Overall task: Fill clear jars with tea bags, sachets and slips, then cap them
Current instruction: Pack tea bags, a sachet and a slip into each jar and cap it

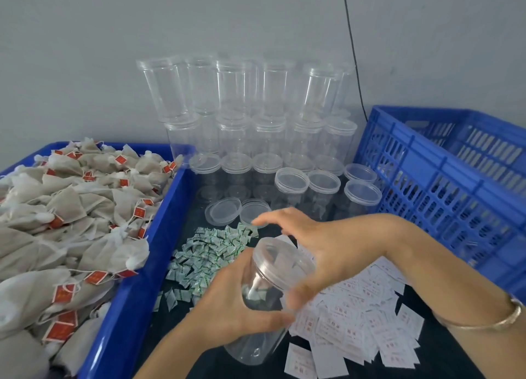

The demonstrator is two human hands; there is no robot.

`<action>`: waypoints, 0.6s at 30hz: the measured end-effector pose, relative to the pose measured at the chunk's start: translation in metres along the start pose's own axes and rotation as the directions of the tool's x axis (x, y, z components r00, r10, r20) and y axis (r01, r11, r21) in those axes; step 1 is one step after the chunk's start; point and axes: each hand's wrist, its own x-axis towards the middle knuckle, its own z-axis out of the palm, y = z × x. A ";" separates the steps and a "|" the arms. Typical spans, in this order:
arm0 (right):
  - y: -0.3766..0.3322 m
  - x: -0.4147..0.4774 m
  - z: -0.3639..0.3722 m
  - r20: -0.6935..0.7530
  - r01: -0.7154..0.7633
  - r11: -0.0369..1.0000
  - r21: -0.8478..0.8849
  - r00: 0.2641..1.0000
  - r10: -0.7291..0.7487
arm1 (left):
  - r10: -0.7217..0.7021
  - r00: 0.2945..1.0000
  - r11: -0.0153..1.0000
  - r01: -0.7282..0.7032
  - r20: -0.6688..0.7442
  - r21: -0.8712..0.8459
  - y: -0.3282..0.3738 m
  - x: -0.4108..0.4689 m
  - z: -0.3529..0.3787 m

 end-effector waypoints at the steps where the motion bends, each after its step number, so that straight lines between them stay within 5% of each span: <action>1: -0.002 0.003 0.004 -0.054 -0.072 0.997 -0.034 0.996 0.070 | 0.004 1.000 1.000 -0.004 0.010 0.006 0.001 0.000 0.000; 5: -0.006 0.011 0.007 -0.087 -0.238 0.960 -0.145 0.970 0.228 | 0.021 0.999 1.000 -0.020 0.047 -0.019 0.005 -0.001 0.002; 10: -0.001 0.001 -0.006 0.083 0.143 0.990 -0.005 0.986 -0.142 | 0.029 0.999 0.999 -0.030 0.043 0.027 0.001 -0.001 0.002; 12: -0.003 -0.002 -0.008 0.039 0.186 0.979 0.083 0.981 -0.190 | 0.008 1.000 1.000 -0.008 0.019 0.013 -0.002 -0.002 0.000; 15: -0.008 0.009 -0.002 -0.120 -0.011 1.000 0.004 0.993 0.011 | -0.015 1.000 0.999 0.014 0.020 0.038 -0.005 -0.002 -0.001; 18: -0.009 0.019 0.001 -0.090 -0.198 0.970 -0.144 0.978 0.186 | -0.003 0.999 0.999 0.001 0.032 0.039 -0.005 -0.001 -0.001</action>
